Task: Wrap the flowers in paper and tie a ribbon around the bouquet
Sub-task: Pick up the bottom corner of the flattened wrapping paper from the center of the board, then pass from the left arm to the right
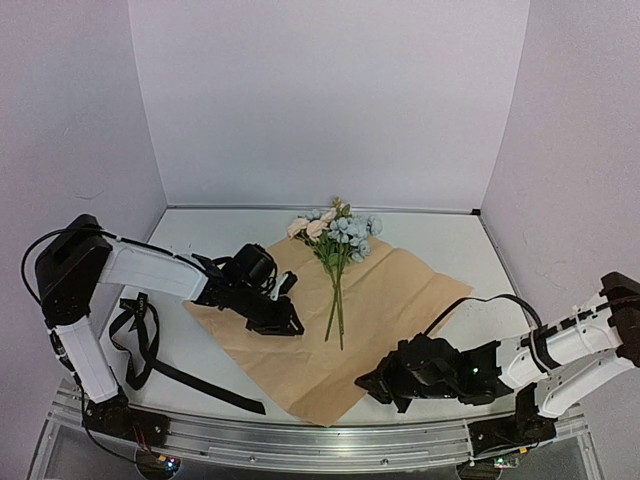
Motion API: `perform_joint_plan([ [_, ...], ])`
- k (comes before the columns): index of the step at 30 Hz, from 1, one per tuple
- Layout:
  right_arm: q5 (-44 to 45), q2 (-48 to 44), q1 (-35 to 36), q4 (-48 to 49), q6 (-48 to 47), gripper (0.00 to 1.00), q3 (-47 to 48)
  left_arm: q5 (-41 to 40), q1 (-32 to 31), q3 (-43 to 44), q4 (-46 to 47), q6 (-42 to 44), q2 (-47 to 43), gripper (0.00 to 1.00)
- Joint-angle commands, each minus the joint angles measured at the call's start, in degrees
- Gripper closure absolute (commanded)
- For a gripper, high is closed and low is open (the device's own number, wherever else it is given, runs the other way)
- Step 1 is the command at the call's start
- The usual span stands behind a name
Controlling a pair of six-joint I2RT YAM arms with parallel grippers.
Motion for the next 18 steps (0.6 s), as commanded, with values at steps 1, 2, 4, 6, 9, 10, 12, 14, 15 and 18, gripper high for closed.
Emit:
perform_joint_plan([
  [1, 6.25, -1.64, -0.07, -0.69, 0.4, 1.0, 3.93, -3.32, -0.07, 2.58, -4.86, 7.3, -13.11, 0.73],
  [2, 7.07, -1.64, -0.37, -0.69, 0.46, 1.0, 4.47, -3.13, -0.18, 2.32, -5.27, 8.05, -15.36, 0.72],
  [4, 8.61, -1.61, -0.99, -0.49, 0.44, 1.0, 5.43, -2.68, -0.44, 1.2, -5.73, 9.39, -20.02, 0.71],
  [6, 9.47, -1.73, -2.09, -0.43, -0.58, 1.0, 6.83, -1.1, -0.88, -1.01, -4.88, 10.7, -25.07, 0.71],
  [9, 9.61, -1.52, -3.94, -0.36, -1.02, 1.0, 8.71, 2.18, -2.52, -4.91, -0.99, 12.93, -30.29, 0.66],
  [10, 9.54, -1.38, -4.48, -0.34, -0.84, 1.0, 9.18, 2.9, -3.45, -6.07, 0.3, 13.73, -31.47, 0.64],
  [12, 9.34, -0.98, -5.3, -0.34, -0.5, 1.0, 10.0, 2.69, -5.38, -8.47, 1.97, 15.55, -33.15, 0.58],
  [14, 9.13, -0.62, -5.68, -0.34, -0.14, 1.0, 10.68, 2.48, -6.79, -10.88, 4.18, 16.97, -34.12, 0.54],
  [15, 9.01, -0.43, -5.8, -0.34, 0.01, 1.0, 10.95, 2.44, -7.34, -12.07, 5.24, 17.52, -34.41, 0.53],
  [18, 8.75, -0.05, -5.95, -0.34, 0.55, 1.0, 11.12, 1.56, -9.29, -14.17, 6.16, 19.45, -34.41, 0.5],
])
